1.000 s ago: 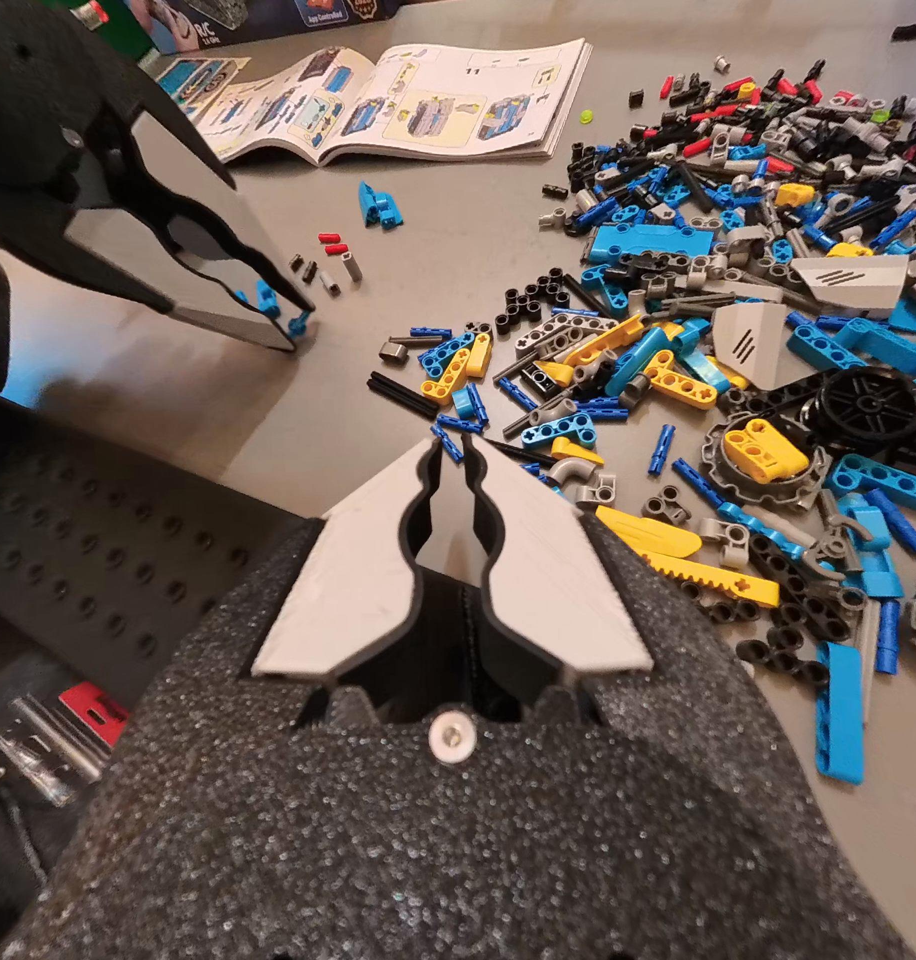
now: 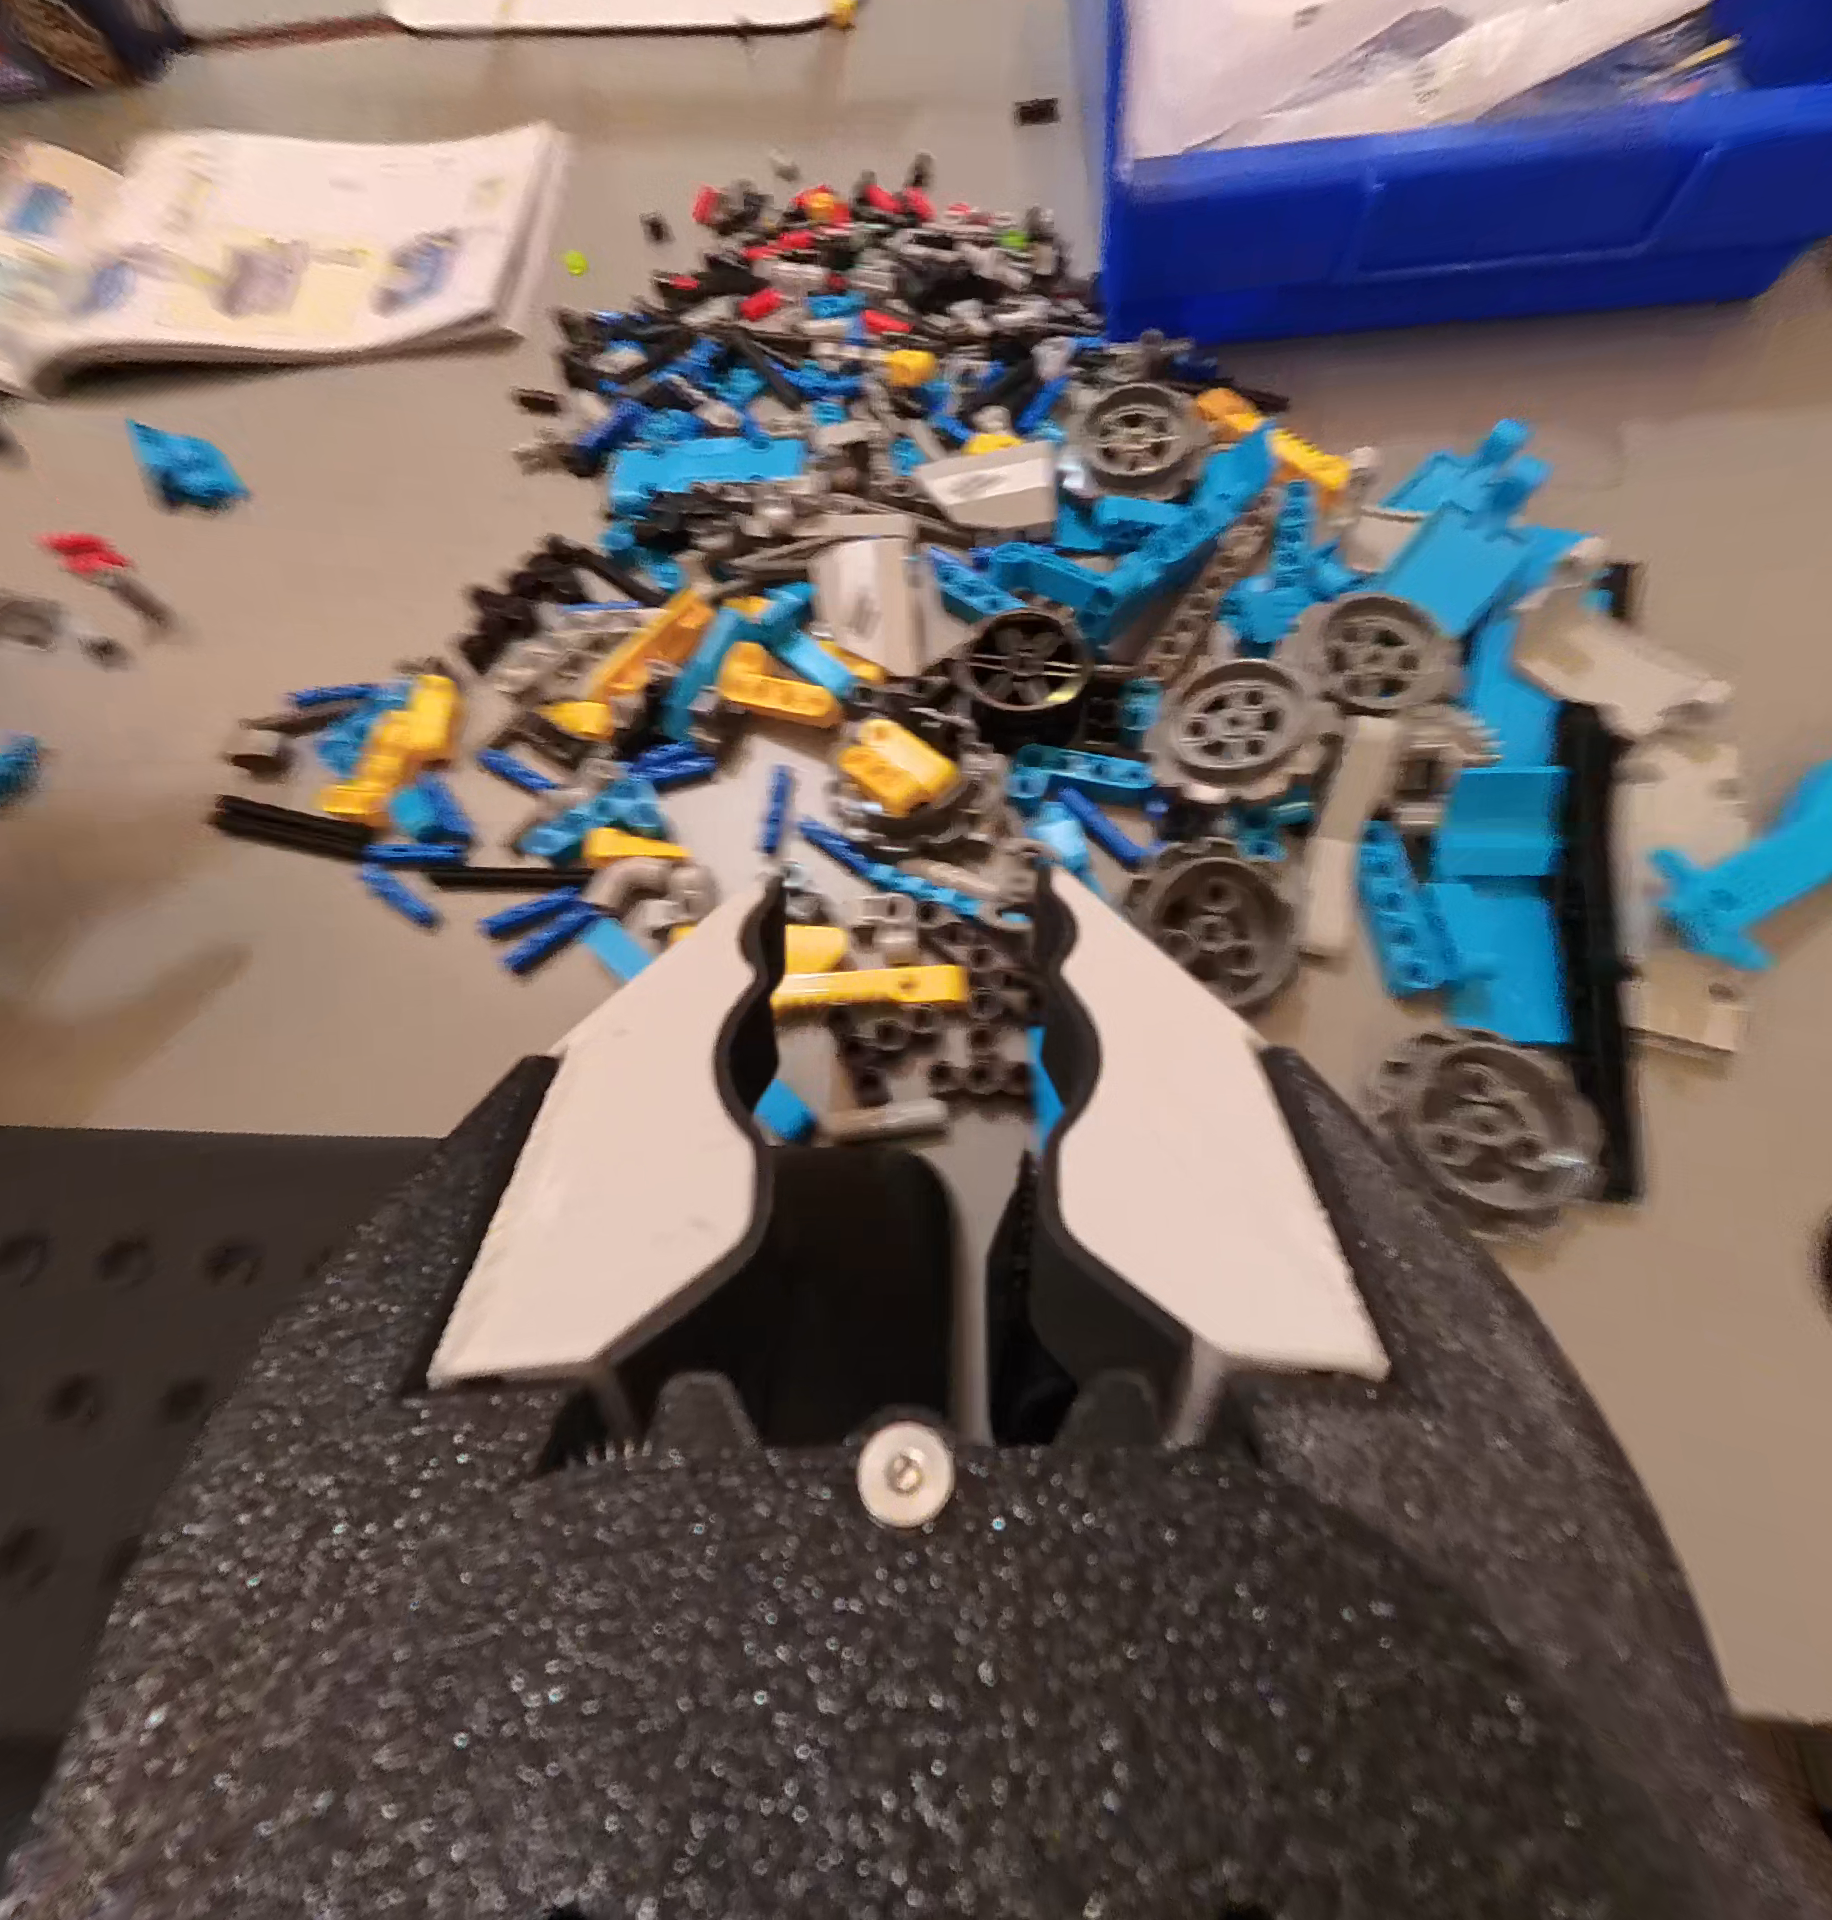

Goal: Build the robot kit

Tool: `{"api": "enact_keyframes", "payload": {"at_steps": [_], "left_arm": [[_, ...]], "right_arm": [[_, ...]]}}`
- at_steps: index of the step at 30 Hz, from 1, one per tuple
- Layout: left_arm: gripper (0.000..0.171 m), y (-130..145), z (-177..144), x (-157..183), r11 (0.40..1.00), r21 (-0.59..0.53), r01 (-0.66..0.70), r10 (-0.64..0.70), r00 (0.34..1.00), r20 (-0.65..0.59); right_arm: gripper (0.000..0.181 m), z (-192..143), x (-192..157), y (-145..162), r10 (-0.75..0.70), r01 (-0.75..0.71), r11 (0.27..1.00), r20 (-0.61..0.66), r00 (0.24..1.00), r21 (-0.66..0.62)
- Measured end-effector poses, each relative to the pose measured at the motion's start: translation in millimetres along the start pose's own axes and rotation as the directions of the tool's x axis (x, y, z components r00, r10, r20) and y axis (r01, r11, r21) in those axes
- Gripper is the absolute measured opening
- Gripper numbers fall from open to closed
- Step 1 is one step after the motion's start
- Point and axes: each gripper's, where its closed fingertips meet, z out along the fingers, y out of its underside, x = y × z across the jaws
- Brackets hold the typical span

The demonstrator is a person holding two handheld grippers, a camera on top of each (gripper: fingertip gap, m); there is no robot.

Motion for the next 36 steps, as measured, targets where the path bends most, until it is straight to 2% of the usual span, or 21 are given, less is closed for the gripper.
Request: {"api": "enact_keyframes", "payload": {"at_steps": [2, 4, 10, 16, 18, 20, 25, 28, 32, 36], "left_arm": [[0.034, -18.9, 6.7, -2.4, 0.989, 0.113, 0.091, -0.091, 0.996, -0.005], [0.033, -30.8, 13.3, -0.9, 0.966, 0.190, 0.175, -0.172, 0.984, -0.032], [0.030, -38.2, 21.3, 7.3, 0.958, 0.242, 0.154, -0.163, 0.986, 0.016], [0.029, -31.0, 34.0, 14.2, 0.960, 0.217, 0.177, -0.181, 0.983, -0.002], [0.029, -24.0, 39.2, 16.6, 0.966, 0.173, 0.190, -0.190, 0.982, -0.018], [0.029, -17.7, 42.5, 9.4, 0.971, 0.150, 0.186, -0.193, 0.981, 0.034], [0.029, 9.4, 50.0, -4.8, 0.984, 0.011, 0.176, -0.176, 0.971, 0.163], [0.029, 16.7, 54.8, -0.3, 0.991, -0.039, 0.126, -0.117, 0.976, 0.185], [0.029, 21.1, 60.5, 5.1, 0.995, -0.073, 0.073, -0.057, 0.979, 0.195], [0.029, 27.1, 63.6, 5.5, 0.992, -0.096, 0.079, -0.060, 0.981, 0.183]], "right_arm": [[0.060, -3.4, 25.3, 2.3, -0.049, 0.048, 0.999, -0.128, 0.991, -0.011], [0.063, -10.6, 49.5, 3.7, -0.070, 0.066, 0.998, -0.220, 0.973, -0.025], [0.063, -18.7, 74.4, 7.6, 0.039, -0.037, 0.999, -0.235, 0.971, 0.011], [0.057, -14.7, 74.3, 13.7, 0.030, -0.034, 0.999, -0.229, 0.973, -0.014], [0.053, -11.6, 68.5, 14.4, 0.019, -0.025, 0.999, -0.207, 0.978, -0.023], [0.054, -8.0, 60.8, 13.9, 0.003, -0.008, 1.000, -0.181, 0.983, -0.028], [0.051, -0.9, 41.8, 13.3, -0.042, 0.039, 0.999, -0.116, 0.992, -0.036], [0.045, 3.3, 35.6, 14.6, -0.067, 0.062, 0.997, -0.100, 0.993, -0.048], [0.046, 6.4, 44.5, 15.6, -0.041, 0.036, 0.998, -0.108, 0.993, -0.042], [0.045, 9.2, 56.5, 13.2, -0.012, 0.006, 0.999, -0.132, 0.991, -0.040]]}}
